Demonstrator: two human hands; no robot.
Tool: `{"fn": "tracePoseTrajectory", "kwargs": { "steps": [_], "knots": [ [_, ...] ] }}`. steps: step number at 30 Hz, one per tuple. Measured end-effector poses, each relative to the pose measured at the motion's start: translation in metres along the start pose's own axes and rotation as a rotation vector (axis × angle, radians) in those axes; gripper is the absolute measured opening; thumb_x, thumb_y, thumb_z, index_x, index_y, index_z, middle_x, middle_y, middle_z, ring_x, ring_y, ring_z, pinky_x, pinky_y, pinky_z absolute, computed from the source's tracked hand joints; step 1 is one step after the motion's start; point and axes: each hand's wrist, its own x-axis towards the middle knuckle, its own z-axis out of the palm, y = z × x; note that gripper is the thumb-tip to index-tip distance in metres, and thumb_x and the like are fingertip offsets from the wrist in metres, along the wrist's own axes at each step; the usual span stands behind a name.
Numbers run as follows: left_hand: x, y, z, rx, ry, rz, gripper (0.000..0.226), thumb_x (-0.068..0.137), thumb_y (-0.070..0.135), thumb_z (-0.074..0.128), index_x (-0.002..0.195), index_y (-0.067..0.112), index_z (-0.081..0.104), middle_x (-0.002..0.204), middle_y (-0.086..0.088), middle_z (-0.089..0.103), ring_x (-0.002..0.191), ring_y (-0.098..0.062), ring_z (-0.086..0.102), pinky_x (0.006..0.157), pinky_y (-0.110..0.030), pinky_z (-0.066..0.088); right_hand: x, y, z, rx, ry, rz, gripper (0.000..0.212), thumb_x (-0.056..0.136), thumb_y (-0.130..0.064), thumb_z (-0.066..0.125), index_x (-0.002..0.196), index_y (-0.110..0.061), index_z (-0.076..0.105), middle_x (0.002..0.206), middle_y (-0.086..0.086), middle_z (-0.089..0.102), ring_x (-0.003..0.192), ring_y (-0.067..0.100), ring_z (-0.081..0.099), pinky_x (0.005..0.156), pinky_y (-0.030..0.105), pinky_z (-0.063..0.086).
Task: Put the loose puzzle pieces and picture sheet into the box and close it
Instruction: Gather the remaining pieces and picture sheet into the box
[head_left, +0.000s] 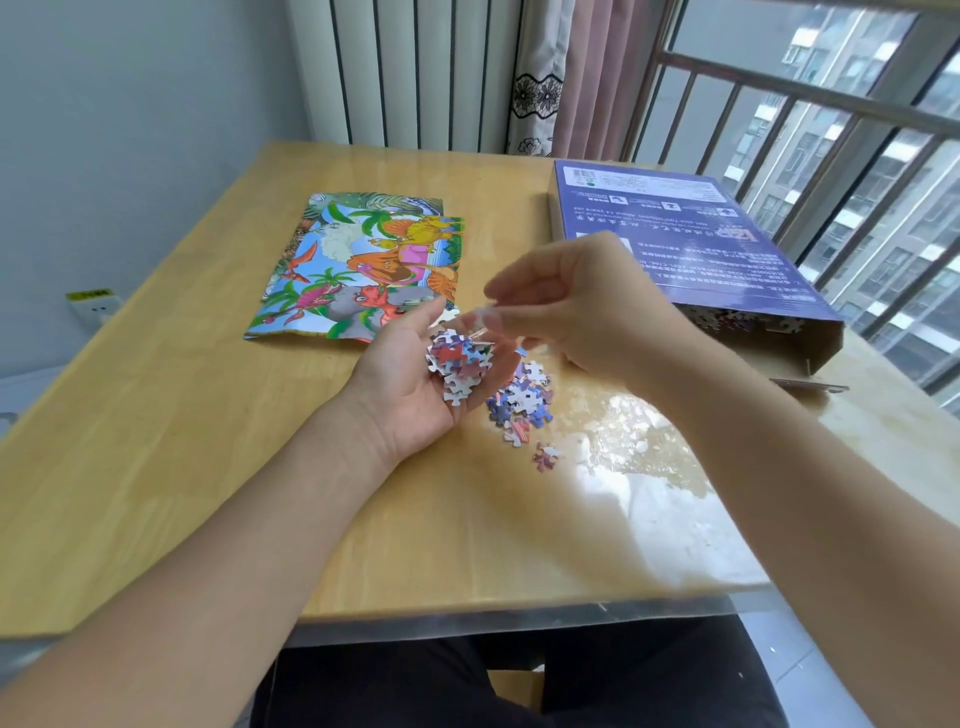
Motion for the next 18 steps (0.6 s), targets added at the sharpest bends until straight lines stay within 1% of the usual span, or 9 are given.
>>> {"fn": "tracePoseTrajectory", "kwargs": {
  "steps": [2,3,4,5,7,9,11,14,18],
  "knots": [
    [-0.001,0.0,0.0,-0.02,0.0,-0.005,0.039,0.104,0.033,0.043,0.107,0.001,0.065,0.094,-0.016,0.07,0.087,-0.027,0.067,0.081,-0.04,0.056,0.002,-0.001,0.005,-0.229,0.084,-0.105,0.031,0.075,-0.021,0.088,0.102,-0.013,0.075,0.087,-0.002,0.074,0.07,0.008,0.071,0.068,0.021,0.058],
    [-0.001,0.001,-0.001,-0.046,0.009,0.001,0.036,0.104,0.032,0.044,0.107,0.002,0.064,0.095,-0.017,0.069,0.086,-0.027,0.067,0.078,-0.04,0.057,-0.001,-0.002,0.003,-0.347,0.1,-0.156,0.03,0.074,-0.025,0.089,0.099,-0.019,0.076,0.082,-0.011,0.07,0.066,0.0,0.067,0.064,0.015,0.053],
    [-0.001,0.002,-0.001,-0.071,0.019,0.009,0.034,0.104,0.031,0.045,0.105,0.003,0.063,0.094,-0.016,0.067,0.084,-0.027,0.066,0.075,-0.039,0.058,-0.006,-0.001,-0.002,-0.425,0.047,-0.18,0.026,0.072,-0.026,0.09,0.094,-0.022,0.076,0.074,-0.015,0.067,0.062,-0.004,0.063,0.058,0.01,0.048],
    [-0.001,0.002,-0.002,-0.089,0.023,0.015,0.032,0.104,0.031,0.045,0.102,0.005,0.063,0.094,-0.015,0.066,0.081,-0.026,0.066,0.071,-0.038,0.059,-0.011,0.002,-0.008,-0.479,-0.074,-0.171,0.027,0.071,-0.026,0.091,0.093,-0.025,0.076,0.07,-0.015,0.066,0.061,-0.004,0.061,0.055,0.01,0.045],
    [0.0,0.001,-0.003,-0.085,0.022,0.009,0.031,0.104,0.03,0.043,0.096,0.007,0.063,0.093,-0.013,0.065,0.079,-0.024,0.066,0.066,-0.034,0.059,-0.022,0.009,-0.019,-0.559,-0.325,-0.122,0.038,0.068,-0.026,0.093,0.1,-0.029,0.073,0.076,-0.011,0.069,0.065,0.001,0.065,0.058,0.015,0.047],
    [0.0,0.0,-0.002,-0.102,0.022,0.0,0.032,0.104,0.029,0.042,0.093,0.006,0.062,0.096,-0.015,0.063,0.082,-0.025,0.066,0.062,-0.03,0.058,-0.027,0.019,-0.028,-0.541,-0.38,-0.114,0.04,0.067,-0.024,0.094,0.1,-0.027,0.071,0.082,-0.01,0.07,0.069,0.003,0.066,0.06,0.016,0.049],
    [0.0,0.001,-0.001,-0.146,0.024,0.002,0.032,0.104,0.028,0.043,0.094,0.004,0.061,0.102,-0.017,0.062,0.084,-0.026,0.065,0.058,-0.027,0.058,-0.03,0.026,-0.032,-0.504,-0.425,-0.106,0.035,0.067,-0.022,0.093,0.094,-0.025,0.073,0.08,-0.011,0.07,0.068,0.003,0.065,0.059,0.013,0.046],
    [0.001,0.001,-0.002,-0.162,0.032,0.006,0.031,0.104,0.028,0.045,0.096,0.003,0.062,0.108,-0.018,0.061,0.085,-0.027,0.066,0.058,-0.027,0.059,-0.034,0.031,-0.025,-0.518,-0.597,-0.062,0.028,0.069,-0.016,0.091,0.091,-0.023,0.076,0.08,-0.01,0.069,0.071,0.004,0.065,0.057,0.009,0.042],
    [0.0,0.002,-0.003,-0.162,0.028,0.006,0.031,0.104,0.028,0.044,0.099,0.003,0.062,0.109,-0.018,0.061,0.083,-0.027,0.067,0.06,-0.028,0.059,-0.028,0.031,-0.019,-0.546,-0.653,-0.061,0.024,0.072,-0.015,0.088,0.086,-0.028,0.074,0.085,-0.005,0.07,0.074,0.008,0.064,0.058,0.011,0.043]
  ]
}}
